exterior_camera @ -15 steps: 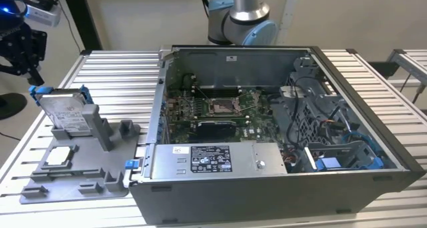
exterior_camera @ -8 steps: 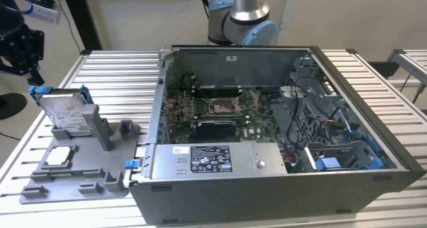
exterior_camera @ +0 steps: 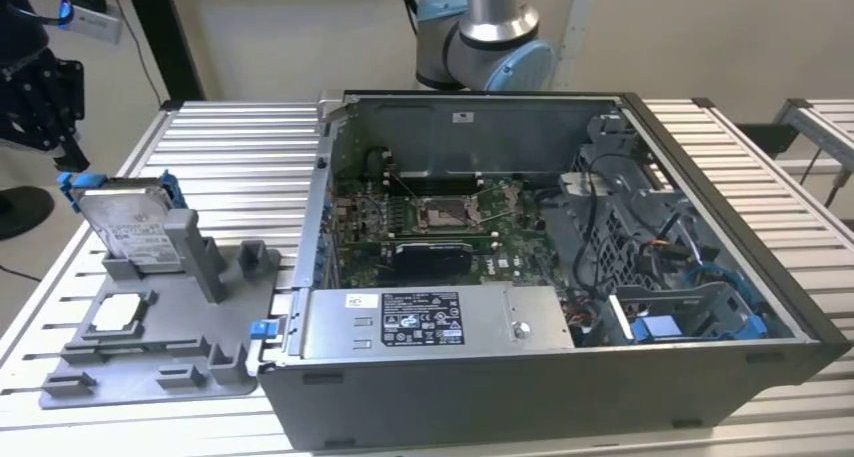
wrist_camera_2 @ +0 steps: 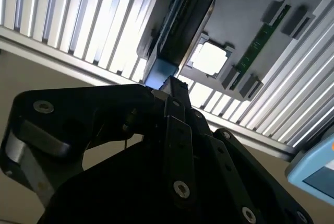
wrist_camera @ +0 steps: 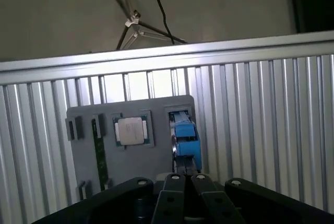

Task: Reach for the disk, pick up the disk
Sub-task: 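Pick up the disk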

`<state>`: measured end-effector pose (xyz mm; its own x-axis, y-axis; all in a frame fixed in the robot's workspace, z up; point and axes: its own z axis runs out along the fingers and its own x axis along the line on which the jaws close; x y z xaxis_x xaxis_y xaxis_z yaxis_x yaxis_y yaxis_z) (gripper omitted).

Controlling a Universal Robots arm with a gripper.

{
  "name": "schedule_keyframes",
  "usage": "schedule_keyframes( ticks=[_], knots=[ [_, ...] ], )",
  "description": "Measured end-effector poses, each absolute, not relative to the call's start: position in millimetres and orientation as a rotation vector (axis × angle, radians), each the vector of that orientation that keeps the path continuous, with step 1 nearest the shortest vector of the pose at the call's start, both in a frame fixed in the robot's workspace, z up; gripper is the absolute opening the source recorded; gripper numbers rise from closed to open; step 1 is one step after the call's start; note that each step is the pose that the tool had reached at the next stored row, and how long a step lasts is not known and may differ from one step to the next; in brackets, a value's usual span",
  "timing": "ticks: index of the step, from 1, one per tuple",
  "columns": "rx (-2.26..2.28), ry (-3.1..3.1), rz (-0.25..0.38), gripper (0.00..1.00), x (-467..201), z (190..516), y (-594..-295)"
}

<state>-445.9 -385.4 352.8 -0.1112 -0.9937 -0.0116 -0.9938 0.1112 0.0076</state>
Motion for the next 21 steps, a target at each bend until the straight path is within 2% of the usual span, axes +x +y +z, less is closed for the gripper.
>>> schedule_keyframes(
  ticks=[5,6,21],
  knots=[
    [-2.092,2.339,0.021,0.00,-446.0,352.8,-385.4],
    [-2.092,2.339,0.021,1.00,-446.0,352.8,-385.4],
    [-2.102,2.330,0.021,1.00,-446.2,352.8,-385.4]
  ],
)
